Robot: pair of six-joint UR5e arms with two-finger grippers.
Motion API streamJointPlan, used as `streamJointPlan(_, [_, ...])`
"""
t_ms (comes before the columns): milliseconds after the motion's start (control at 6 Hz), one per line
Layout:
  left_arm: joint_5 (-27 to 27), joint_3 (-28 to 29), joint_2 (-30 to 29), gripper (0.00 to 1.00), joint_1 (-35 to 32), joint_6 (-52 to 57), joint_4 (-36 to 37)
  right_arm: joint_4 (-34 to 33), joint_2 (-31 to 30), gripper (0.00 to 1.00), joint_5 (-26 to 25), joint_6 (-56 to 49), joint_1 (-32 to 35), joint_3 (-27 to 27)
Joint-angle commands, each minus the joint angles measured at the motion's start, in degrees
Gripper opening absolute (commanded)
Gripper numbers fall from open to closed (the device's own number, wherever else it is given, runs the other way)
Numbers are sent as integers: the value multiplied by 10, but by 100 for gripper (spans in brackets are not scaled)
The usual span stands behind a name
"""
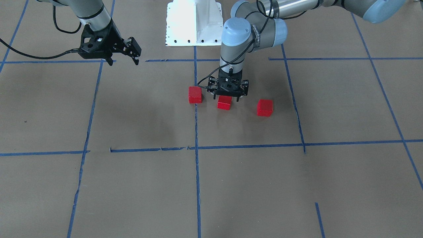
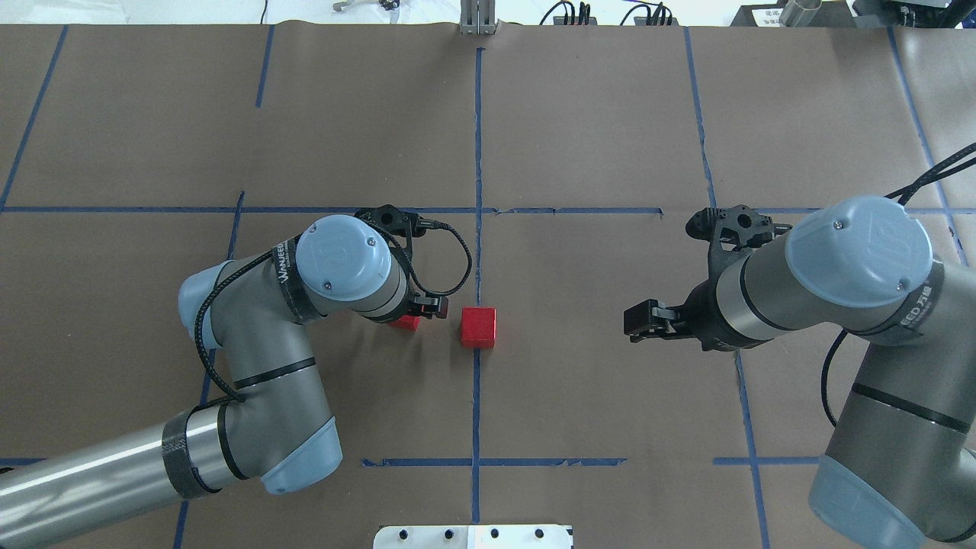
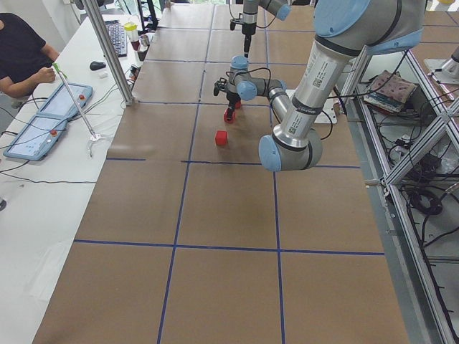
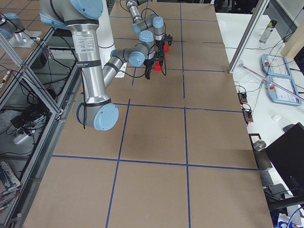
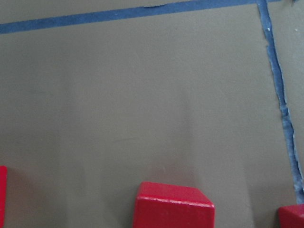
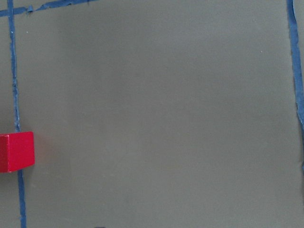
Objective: Form red blocks into L shape at center
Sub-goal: 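Grasp the nearer red cube with the left gripper while the right gripper withdraws, then carry the red cube with the left gripper beside the center cube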
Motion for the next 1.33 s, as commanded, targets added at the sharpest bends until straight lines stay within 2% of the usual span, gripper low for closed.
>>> streamJointPlan(0, [0,3,0,69,0,42,-2,0,1,100,0,0,0,0])
streamJointPlan(167, [-1,4,-1,36,0,43,-3,0,1,100,-2,4,-1,1])
streamJointPlan(333, [-1,6,-8,7,0,78,-2,0,1,100,-3,6,-1,1])
streamJointPlan(500, [3,8,-19,0,-12,79,0,0,1,100,-4,6,0,1])
streamJointPlan(667, [15,19,-37,0,-23,59,2,0,1,100,-6,16,-1,2])
streamJointPlan(833, [27,89,-95,0,-22,-15,-2,0,1,100,-6,26,-1,2])
streamJointPlan(1000, [27,135,-134,0,-21,-34,-2,0,1,100,-6,26,-1,2])
streamJointPlan(1167, [27,136,-136,0,-11,-56,-1,0,-9,100,-5,26,4,13])
